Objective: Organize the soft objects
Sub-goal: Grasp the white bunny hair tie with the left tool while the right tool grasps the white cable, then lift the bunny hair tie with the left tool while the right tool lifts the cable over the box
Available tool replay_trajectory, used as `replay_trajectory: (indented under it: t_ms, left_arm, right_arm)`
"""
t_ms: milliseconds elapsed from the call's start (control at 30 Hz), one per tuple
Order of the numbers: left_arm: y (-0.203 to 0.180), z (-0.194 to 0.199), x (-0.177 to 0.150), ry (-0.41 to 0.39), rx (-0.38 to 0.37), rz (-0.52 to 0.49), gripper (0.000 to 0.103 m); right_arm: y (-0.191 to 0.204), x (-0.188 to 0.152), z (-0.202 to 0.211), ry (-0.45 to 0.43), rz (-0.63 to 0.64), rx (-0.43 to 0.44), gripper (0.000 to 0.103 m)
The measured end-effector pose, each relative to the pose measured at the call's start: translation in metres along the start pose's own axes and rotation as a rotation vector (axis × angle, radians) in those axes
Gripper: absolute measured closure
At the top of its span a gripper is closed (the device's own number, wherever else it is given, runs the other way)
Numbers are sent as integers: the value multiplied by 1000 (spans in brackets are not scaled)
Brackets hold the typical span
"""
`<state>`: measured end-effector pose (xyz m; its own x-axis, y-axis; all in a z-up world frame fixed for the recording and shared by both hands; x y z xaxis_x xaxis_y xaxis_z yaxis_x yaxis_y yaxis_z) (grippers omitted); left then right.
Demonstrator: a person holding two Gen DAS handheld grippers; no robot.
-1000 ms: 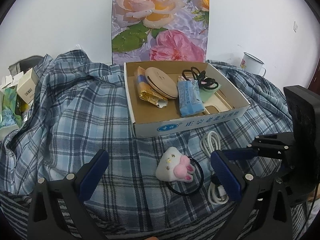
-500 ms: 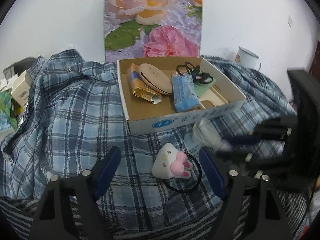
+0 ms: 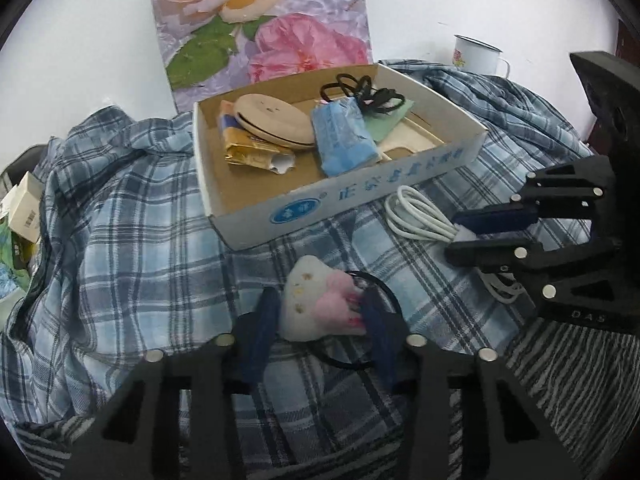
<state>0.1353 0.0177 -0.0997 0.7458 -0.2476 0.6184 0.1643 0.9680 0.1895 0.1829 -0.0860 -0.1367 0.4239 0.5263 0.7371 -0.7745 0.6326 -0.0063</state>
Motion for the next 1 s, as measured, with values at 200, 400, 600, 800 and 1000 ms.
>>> replay_trajectory:
  t_ms: [200, 400, 600, 800, 1000]
  left_arm:
    - [0, 0, 0, 0, -14, 7, 69]
    - [8, 10, 2, -50, -38, 52, 75]
    - [10, 26, 8, -136, -43, 64, 76]
    - [17, 42, 13, -216, -26, 96, 76]
    - [24, 51, 17, -266, -18, 126, 76]
  right_arm:
    - [0, -2, 2, -7, -2, -5, 84]
    - [-1, 1, 11, -54, -10, -8, 84]
    - [6, 9, 32, -166, 9, -17, 85]
    - [9, 13, 41, -212, 19, -33, 85]
    - [18, 17, 52, -263, 58, -44, 85]
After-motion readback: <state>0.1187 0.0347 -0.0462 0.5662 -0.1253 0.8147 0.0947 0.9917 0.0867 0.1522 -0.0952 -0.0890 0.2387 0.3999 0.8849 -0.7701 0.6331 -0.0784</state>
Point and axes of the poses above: each gripper's, at about its wrist camera, not at the fingertips, and z roughly against the way its jaws point, y to its left, x to its top, the point moved 4 cm from there along -z, roughly the way its jaws point, and after that the axes turned 2 degrees about y, right-handed, at the moved point
